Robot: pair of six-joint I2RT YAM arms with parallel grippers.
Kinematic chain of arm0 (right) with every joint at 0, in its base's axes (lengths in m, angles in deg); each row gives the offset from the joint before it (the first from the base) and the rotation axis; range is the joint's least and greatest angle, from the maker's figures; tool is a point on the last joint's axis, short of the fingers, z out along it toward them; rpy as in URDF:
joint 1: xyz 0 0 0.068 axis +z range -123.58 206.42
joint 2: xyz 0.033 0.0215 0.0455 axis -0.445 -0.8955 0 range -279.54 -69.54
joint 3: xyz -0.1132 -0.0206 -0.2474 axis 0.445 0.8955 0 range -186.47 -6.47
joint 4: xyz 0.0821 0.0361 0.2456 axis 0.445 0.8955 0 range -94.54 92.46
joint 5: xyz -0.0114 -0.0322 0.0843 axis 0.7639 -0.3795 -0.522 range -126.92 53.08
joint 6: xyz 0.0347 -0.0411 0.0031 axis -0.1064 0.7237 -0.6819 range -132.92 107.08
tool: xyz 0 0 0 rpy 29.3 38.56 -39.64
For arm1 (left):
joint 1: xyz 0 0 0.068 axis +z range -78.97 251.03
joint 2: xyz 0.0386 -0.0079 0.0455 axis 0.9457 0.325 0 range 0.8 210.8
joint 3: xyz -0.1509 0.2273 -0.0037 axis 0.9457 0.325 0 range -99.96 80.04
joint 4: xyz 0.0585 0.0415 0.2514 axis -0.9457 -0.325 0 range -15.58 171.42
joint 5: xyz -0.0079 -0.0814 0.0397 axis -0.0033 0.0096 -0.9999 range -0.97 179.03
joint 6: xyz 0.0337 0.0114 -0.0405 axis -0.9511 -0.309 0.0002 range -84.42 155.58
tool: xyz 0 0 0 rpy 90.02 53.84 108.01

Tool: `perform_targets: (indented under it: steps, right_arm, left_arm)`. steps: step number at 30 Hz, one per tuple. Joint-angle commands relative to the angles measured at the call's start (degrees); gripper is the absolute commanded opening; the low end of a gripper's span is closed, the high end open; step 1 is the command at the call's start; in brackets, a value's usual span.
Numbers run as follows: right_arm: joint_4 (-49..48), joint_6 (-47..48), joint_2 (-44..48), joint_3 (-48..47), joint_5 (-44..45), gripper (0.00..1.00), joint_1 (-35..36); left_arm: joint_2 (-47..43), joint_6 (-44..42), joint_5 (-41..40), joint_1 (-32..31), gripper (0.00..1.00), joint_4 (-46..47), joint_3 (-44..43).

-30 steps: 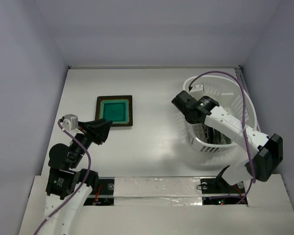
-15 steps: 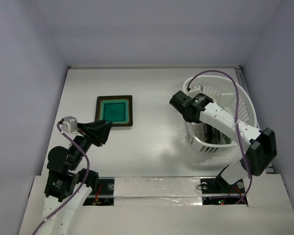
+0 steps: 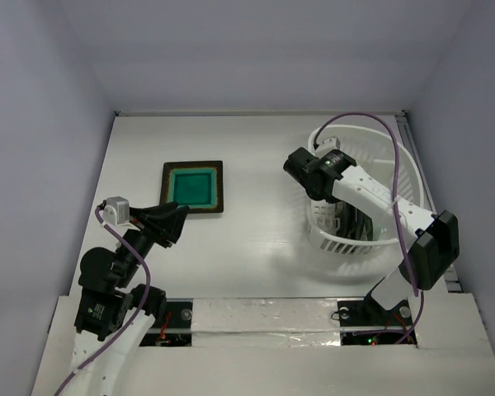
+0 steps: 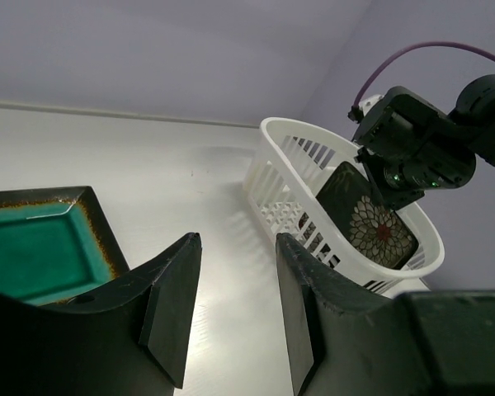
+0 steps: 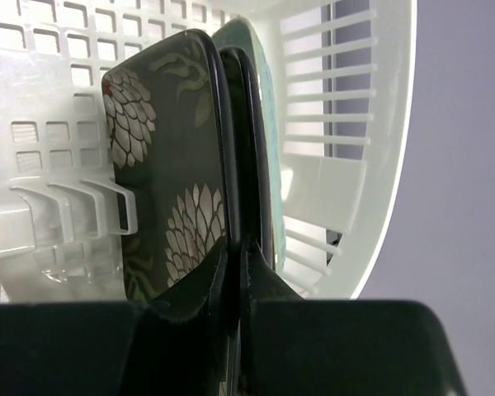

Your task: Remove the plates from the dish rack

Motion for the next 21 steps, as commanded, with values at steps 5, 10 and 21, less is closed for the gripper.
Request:
perform_targets:
  steps: [5, 10, 21]
  right_arm:
    - [-1.8, 0.7, 4.2, -6.4, 5.8, 0.0, 0.2]
    - [-3.1, 2.0, 5.7, -7.2, 5.4, 0.0, 0.2]
    - [-7.1, 2.8, 10.0, -11.2, 4.3, 0.0, 0.2]
  left_arm:
    - [-0.1, -0.4, -0.4, -0.3, 0.39, 1.7, -1.1]
    - [0.1, -0.3, -0.4, -0.3, 0.39, 1.9, -1.0]
    - [0.6, -0.2, -0.3, -0.3, 0.39, 1.9, -0.9]
